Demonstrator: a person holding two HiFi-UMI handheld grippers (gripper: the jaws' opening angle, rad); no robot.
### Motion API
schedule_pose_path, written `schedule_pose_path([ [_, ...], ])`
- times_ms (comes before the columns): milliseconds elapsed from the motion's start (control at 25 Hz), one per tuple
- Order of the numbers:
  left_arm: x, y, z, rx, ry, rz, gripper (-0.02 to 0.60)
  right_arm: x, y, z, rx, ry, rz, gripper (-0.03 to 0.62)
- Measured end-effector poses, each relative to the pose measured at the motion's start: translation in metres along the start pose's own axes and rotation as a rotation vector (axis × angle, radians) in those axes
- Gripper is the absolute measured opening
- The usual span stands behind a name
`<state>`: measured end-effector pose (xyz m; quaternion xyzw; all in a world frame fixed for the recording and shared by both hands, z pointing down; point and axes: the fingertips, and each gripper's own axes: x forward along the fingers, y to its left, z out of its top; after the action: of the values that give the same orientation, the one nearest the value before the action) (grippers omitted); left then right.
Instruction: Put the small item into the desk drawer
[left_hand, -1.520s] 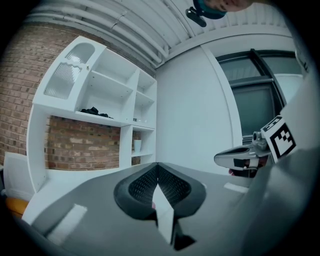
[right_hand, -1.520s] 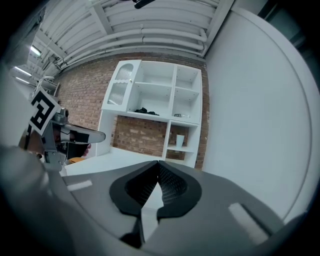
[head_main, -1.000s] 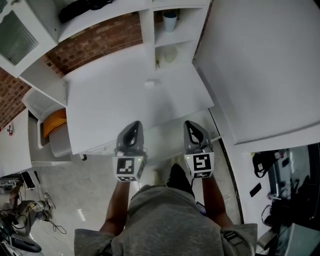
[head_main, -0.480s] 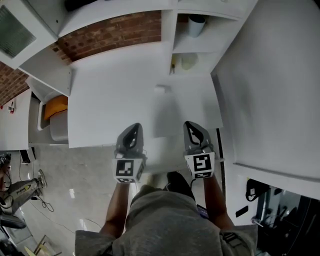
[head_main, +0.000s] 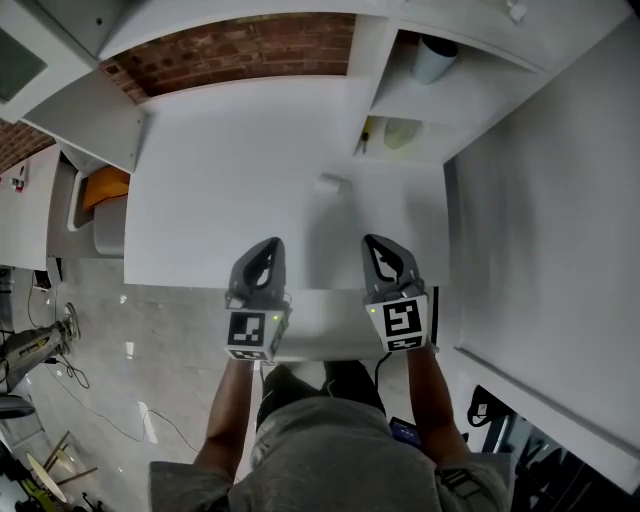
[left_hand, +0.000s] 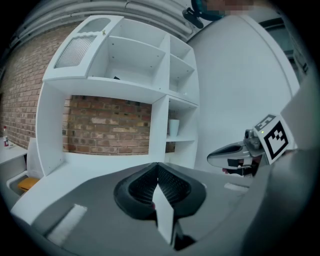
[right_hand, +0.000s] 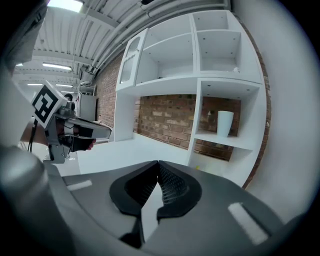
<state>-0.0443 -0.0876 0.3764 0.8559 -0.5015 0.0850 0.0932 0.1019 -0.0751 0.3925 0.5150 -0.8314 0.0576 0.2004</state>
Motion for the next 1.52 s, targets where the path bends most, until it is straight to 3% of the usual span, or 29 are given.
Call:
schedule_pose_path([
  [480,0.059,0.022,-0.049,-0.036,0.067,0.067,0.012,0.091,-0.019,-0.036,-0.063,0.074,0.141,0.005],
  [800,0.084,0.039,-0.089,-0.058,0.11,0.084,0.012,0.142,-0.019,-0.067,-0.105,0.124,0.182,0.009],
  [1160,0.091,0.052,-0.12,-0.076,0.15,0.096,0.012,0.194,-0.024,-0.1,-0.184,0.182,0.194,0.169],
  [1520,0.088,0.055,-0.147,-0.098,0.194,0.101,0.012,0.233,-0.022,-0.146,-0.193,0.296,0.232,0.25],
])
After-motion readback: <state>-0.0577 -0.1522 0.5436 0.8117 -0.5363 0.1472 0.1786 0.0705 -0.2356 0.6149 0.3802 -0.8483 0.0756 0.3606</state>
